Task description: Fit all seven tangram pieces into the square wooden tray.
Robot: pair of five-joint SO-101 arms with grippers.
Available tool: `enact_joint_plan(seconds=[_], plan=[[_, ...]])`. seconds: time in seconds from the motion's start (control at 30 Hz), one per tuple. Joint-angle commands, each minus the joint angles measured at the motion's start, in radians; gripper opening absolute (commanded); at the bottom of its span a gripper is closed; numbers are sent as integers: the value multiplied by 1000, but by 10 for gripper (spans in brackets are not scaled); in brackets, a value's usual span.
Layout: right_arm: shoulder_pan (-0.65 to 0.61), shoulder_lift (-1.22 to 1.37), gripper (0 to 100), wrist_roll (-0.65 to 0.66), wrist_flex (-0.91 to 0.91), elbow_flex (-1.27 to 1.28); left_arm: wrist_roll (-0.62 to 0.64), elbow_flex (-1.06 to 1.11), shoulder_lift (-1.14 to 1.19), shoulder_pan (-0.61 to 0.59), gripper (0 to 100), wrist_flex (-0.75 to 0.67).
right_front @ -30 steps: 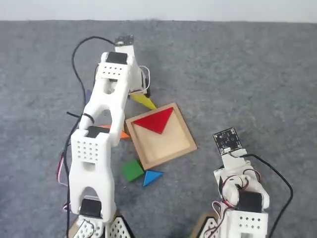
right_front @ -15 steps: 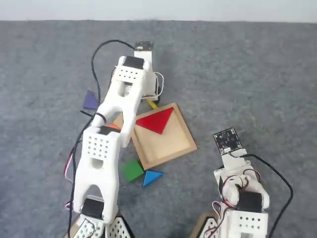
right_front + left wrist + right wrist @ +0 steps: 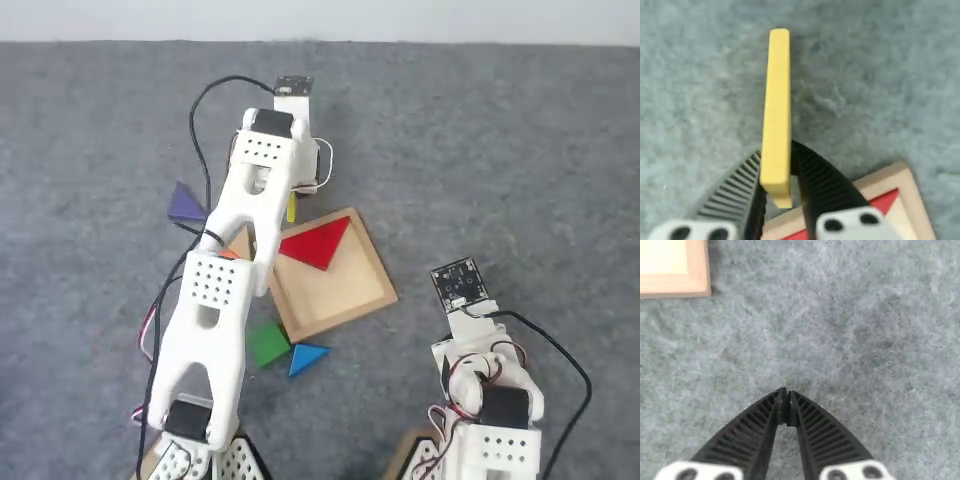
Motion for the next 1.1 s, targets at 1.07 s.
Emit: enact_joint_plan(seconds=[1.07], plan=[[-2,-16,8,8,2,17,-358,1320,-1137,163,9,-362]])
